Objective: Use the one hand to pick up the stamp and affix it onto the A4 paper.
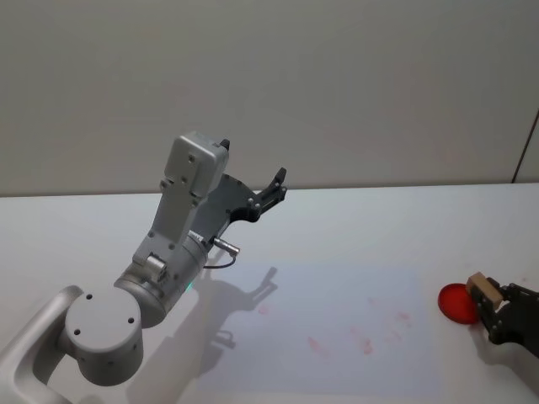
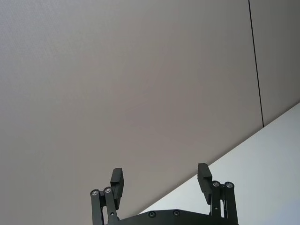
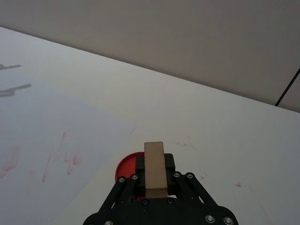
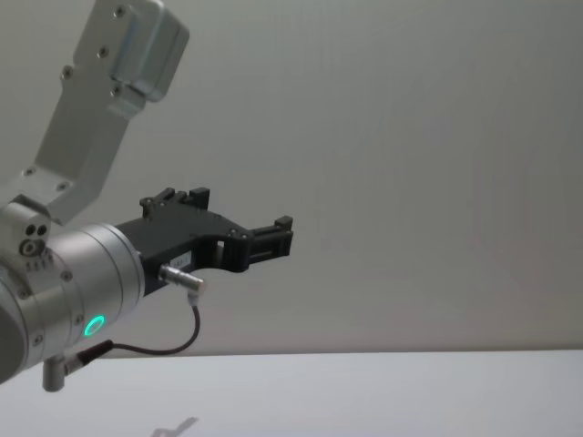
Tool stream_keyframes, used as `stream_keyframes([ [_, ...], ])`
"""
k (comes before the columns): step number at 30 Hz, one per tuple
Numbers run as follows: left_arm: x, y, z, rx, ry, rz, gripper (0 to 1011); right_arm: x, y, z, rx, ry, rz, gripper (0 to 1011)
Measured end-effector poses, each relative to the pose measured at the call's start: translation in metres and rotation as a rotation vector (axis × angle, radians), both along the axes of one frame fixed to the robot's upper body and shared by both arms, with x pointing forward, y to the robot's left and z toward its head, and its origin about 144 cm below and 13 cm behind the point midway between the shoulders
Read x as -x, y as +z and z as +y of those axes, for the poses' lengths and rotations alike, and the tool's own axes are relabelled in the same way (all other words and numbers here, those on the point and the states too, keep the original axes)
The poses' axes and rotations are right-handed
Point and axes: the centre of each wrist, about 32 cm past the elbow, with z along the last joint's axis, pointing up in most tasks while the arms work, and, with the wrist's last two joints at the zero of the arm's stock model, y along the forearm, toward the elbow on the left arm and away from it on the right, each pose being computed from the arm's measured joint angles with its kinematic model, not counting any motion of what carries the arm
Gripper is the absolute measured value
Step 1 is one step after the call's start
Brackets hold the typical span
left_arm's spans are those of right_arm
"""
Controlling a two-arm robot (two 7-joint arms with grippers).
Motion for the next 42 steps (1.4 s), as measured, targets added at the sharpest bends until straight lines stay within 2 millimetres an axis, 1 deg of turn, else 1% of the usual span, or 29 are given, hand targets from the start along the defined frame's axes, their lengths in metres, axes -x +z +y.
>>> stream_keyframes([
  [28,0.0,0.0,0.0,0.0,0.0,0.0,1001,-0.0046,-0.0067,0.0071,0.004,-0.002,0.009,222],
  [31,0.0,0.0,0.0,0.0,0.0,0.0,1001,-0.0048,-0.0071,0.0075,0.005,-0.002,0.01,317],
  [32,0.0,0.0,0.0,0.0,0.0,0.0,1001,-0.005,-0.0072,0.0078,0.007,-0.002,0.011,317],
  [33,0.0,0.0,0.0,0.0,0.0,0.0,1001,-0.0051,-0.0073,0.0079,0.007,-0.002,0.011,376],
  [34,0.0,0.0,0.0,0.0,0.0,0.0,1001,-0.0053,-0.0073,0.0081,0.007,-0.002,0.011,392],
  [36,0.0,0.0,0.0,0.0,0.0,0.0,1001,-0.0055,-0.0073,0.0086,0.007,-0.003,0.012,480],
  [38,0.0,0.0,0.0,0.0,0.0,0.0,1001,-0.0058,-0.0073,0.0091,0.006,-0.003,0.012,538],
  [39,0.0,0.0,0.0,0.0,0.0,0.0,1001,-0.0059,-0.0072,0.0093,0.005,-0.003,0.012,559],
  [40,0.0,0.0,0.0,0.0,0.0,0.0,1001,-0.006,-0.0071,0.0095,0.005,-0.004,0.012,559],
  [41,0.0,0.0,0.0,0.0,0.0,0.0,1001,-0.0061,-0.0071,0.0096,0.005,-0.004,0.011,621],
  [42,0.0,0.0,0.0,0.0,0.0,0.0,1001,-0.0063,-0.007,0.0099,0.004,-0.004,0.011,652],
])
